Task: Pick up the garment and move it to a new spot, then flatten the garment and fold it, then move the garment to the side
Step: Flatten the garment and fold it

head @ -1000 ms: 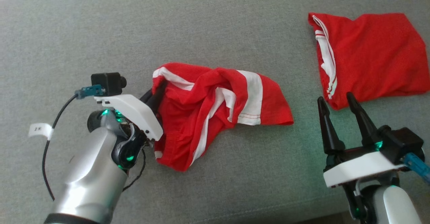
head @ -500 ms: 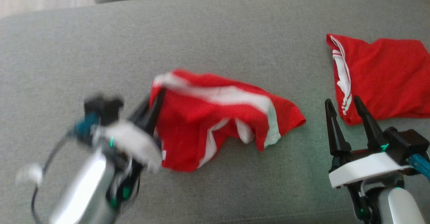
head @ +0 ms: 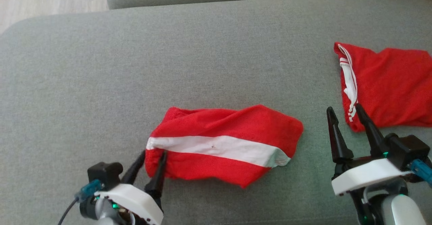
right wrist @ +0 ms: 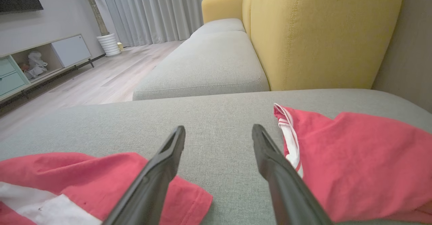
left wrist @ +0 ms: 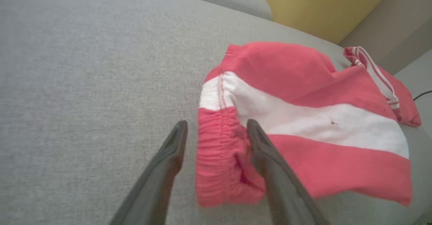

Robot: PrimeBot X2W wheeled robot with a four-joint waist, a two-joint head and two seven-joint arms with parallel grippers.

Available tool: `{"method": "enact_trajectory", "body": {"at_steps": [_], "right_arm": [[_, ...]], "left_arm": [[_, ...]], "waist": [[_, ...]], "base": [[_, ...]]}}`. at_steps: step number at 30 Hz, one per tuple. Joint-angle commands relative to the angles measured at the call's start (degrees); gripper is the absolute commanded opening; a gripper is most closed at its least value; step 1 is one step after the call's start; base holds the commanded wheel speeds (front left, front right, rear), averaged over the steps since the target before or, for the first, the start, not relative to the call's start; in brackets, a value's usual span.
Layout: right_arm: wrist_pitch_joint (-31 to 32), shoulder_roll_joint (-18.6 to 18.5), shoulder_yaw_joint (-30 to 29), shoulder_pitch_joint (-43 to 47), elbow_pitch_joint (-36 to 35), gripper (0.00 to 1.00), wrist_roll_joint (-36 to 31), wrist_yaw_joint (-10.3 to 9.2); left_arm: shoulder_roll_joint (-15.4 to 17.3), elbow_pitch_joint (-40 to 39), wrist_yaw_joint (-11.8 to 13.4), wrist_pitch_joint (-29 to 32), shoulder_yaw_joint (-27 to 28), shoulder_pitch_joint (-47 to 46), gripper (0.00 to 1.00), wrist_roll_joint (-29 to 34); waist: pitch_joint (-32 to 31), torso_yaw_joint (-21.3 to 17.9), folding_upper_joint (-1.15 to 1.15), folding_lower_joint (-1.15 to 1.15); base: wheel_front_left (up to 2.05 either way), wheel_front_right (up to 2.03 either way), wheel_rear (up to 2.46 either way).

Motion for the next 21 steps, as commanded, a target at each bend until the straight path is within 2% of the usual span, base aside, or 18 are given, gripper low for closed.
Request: {"method": "enact_trajectory", "body": {"at_steps": [1, 8, 16, 21], "right_arm": [[0.1, -0.3, 1.2, -0.9, -2.6, 1.0, -0.4, 0.37], [0.2, -0.3, 0.6, -0.1, -4.1, 1.0, -2.6, 0.37], [1.3, -0.3, 1.4, 2.5, -5.0, 1.0, -5.6, 0.37], [2.3, -0.3, 1.9, 5.2, -6.1, 1.0, -6.4, 0.37]], "left_arm": [[0.5, -1.6, 0.5, -1.3, 2.4, -2.0, 1.0, 0.8], [1.7, -5.5, 3.6, -6.5, 5.4, -2.0, 1.0, 5.8], [4.1, -12.4, 9.1, -7.4, 9.8, -0.4, 1.0, 13.0], [5.8, -13.9, 10.4, -6.6, 9.7, 2.8, 1.0, 14.2]], "waist": [[-0.4, 0.2, 0.0, 0.0], [-2.9, 1.0, 0.0, 0.0], [-6.2, 1.3, 0.0, 0.0], [-7.7, 0.9, 0.0, 0.0]], "base": [[0.0, 0.0, 0.0], [0.0, 0.0, 0.0], [0.0, 0.0, 0.0], [0.0, 0.0, 0.0]]}}
